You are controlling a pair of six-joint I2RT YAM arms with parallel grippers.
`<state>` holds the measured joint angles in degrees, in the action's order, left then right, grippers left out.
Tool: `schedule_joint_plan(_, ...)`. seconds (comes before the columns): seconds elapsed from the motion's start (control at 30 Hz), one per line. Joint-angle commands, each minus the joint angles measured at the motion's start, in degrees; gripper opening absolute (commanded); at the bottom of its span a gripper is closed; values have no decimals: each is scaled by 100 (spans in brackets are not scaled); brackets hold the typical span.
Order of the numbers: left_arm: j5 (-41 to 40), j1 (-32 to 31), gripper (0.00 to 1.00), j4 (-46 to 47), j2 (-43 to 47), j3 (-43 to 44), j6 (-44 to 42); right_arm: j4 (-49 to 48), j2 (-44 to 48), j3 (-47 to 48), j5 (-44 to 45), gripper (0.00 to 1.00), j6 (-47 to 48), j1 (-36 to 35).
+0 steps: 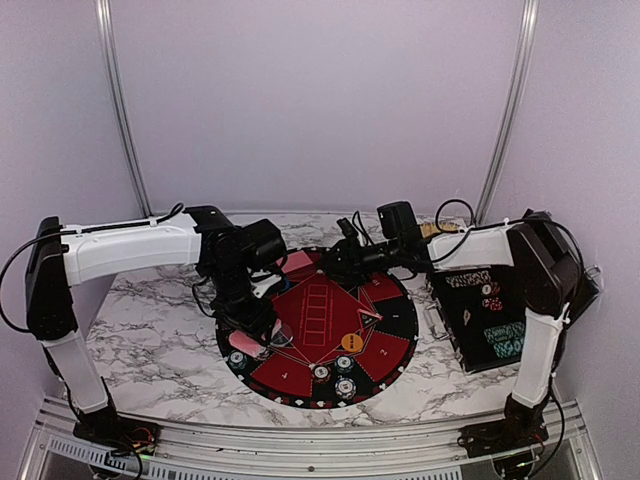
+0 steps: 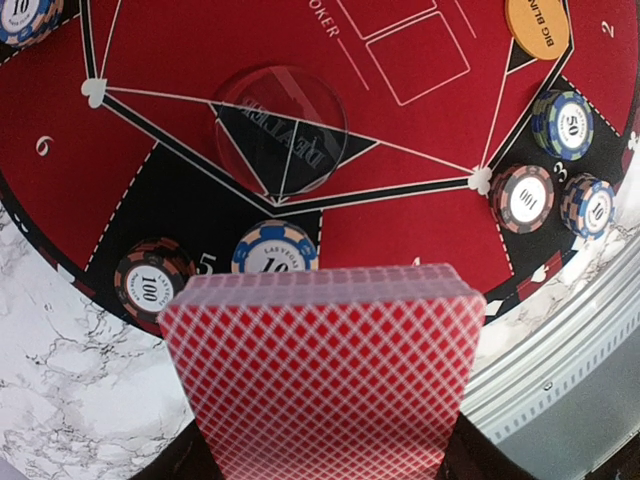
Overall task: Distribute texas hold em gaming equipment
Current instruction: Pass from the left arm to the right
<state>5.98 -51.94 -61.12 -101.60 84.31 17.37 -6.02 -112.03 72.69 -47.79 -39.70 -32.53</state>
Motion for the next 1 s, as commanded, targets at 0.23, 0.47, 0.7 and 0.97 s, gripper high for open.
schedule_joint_plan(0.23,-263,-264,44,-233,-381,630,-171,-763,424,-630,-596,66,-535,-661)
schedule_joint_plan(0.47,-328,-384,44,-259,-465,752,-203,-1054,243,-631,-702,66,-780,-955)
schedule_joint_plan(0.7,-388,-404,44,-260,-423,821,-214,-1426,80,-659,-832,66,-1073,-1113)
schedule_joint_plan(0.97,-465,-404,44,-260,-378,925,-178,-1836,-80,-726,-857,65,-1464,-1234)
